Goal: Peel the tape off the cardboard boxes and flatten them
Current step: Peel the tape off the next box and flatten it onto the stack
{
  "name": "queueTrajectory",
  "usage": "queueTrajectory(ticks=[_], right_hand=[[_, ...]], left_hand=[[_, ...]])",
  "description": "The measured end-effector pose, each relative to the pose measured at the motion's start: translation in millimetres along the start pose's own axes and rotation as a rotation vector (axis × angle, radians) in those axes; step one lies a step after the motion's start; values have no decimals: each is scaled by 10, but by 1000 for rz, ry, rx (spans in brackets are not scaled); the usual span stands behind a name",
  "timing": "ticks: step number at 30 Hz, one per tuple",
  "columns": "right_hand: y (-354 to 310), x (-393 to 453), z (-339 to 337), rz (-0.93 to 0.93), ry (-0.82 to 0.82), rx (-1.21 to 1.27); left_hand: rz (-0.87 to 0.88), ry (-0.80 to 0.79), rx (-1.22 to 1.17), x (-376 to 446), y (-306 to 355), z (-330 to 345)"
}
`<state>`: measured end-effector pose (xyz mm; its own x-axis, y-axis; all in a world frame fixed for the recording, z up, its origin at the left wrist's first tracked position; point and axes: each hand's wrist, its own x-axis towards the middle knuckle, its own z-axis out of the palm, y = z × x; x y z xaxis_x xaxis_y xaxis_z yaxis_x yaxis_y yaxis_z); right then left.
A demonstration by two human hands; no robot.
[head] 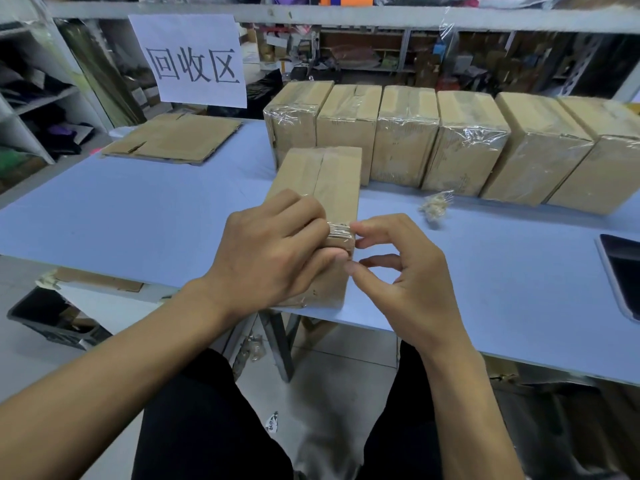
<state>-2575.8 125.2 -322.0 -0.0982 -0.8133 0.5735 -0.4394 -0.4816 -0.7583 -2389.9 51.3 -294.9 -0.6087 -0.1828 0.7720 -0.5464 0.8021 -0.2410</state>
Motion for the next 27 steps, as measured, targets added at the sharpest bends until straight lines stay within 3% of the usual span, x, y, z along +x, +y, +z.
queueTrajectory(ticks=[22, 27], right_hand=[[-33, 17, 14, 127, -67, 126], [-38, 11, 0, 141, -58, 134]], left_hand=[[-151, 36, 73, 42, 152, 71], [-257, 83, 40, 103, 119, 85]])
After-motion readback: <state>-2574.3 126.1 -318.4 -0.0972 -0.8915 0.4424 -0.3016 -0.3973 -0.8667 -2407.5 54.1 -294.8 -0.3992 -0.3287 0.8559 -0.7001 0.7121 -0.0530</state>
